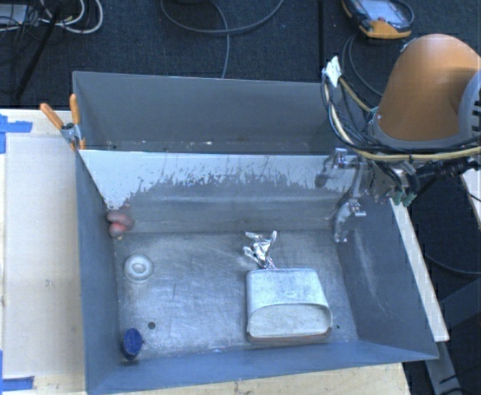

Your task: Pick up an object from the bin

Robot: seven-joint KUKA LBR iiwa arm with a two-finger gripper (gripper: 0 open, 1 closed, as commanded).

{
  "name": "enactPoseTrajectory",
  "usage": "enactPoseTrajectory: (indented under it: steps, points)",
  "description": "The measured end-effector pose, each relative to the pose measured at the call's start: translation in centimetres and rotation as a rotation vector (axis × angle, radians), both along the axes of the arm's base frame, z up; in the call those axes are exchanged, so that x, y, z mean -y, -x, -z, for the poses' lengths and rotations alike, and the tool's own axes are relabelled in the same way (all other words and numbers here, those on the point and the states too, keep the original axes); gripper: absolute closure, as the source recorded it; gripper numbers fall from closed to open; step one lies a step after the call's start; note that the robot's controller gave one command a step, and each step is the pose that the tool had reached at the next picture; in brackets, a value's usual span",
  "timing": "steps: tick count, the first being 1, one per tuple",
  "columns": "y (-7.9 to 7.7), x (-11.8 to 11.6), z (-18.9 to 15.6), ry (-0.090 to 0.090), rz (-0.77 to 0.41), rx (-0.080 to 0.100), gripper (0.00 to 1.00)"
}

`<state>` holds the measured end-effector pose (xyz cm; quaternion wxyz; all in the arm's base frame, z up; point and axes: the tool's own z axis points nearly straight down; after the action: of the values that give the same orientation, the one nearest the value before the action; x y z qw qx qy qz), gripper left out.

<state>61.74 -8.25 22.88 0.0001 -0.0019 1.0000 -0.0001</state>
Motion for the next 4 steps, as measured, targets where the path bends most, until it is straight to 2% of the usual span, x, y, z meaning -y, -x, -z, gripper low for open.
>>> enactPoseTrajectory:
  steps: [1, 2, 3, 4]
  points:
    - [0.2, -5.7, 9.9, -0.003, -0.150, -0.007, 0.00]
    - [-0.3, -8.2, 13.0, 0.000, -0.275, 0.012, 0.00]
    - [-0.1, -8.3, 13.3, -0.001, -0.276, 0.002, 1.00]
    - [0.7, -7.2, 3.6, 0.001, -0.288, 0.009, 1.00]
